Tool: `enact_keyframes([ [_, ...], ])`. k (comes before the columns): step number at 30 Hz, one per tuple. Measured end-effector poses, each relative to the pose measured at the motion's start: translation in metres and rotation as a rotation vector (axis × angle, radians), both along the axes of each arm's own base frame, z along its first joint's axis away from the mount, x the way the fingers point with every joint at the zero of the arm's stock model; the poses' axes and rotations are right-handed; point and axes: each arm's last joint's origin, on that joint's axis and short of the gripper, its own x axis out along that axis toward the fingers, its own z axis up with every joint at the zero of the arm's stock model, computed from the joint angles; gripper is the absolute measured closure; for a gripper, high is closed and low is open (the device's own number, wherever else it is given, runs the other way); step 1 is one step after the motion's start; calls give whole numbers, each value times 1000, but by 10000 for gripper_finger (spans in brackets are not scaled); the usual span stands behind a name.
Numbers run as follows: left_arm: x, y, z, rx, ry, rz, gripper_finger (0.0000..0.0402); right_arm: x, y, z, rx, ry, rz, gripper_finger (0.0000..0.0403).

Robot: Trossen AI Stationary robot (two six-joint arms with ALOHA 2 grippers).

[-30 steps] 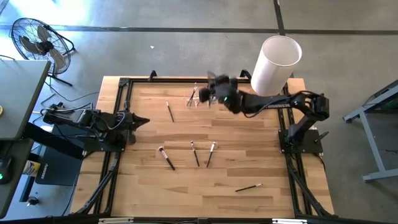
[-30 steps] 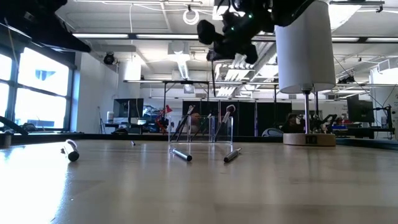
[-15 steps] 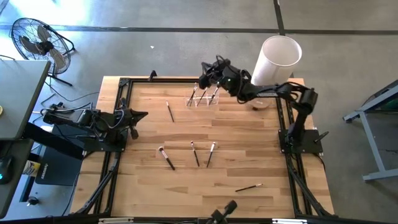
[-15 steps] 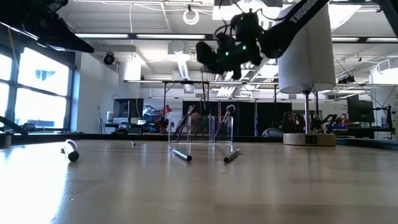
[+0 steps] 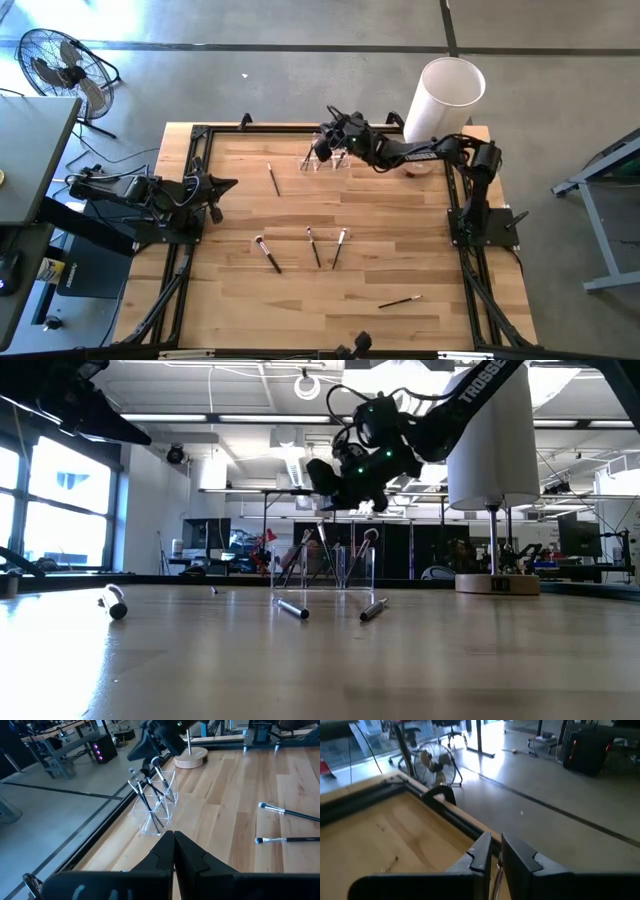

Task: Pick & Place Makeup Brushes
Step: Put the black eyeshadow brush into the transparent organizer, then put the black blush brush into the transparent organizer

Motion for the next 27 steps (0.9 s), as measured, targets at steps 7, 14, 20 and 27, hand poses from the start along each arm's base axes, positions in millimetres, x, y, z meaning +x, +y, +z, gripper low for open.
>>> enact_keyframes([
  [7,1,-1,2,-17,-18,-38,401,-5,24,24,-6,51,-13,314],
  [14,5,-2,4,18,-18,-55,338,-38,64,77,88,76,28,293],
  [20,12,-3,7,17,-52,16,246,-69,92,85,279,206,12,301],
  [27,35,-5,19,30,-176,199,237,-87,115,64,387,504,31,309],
])
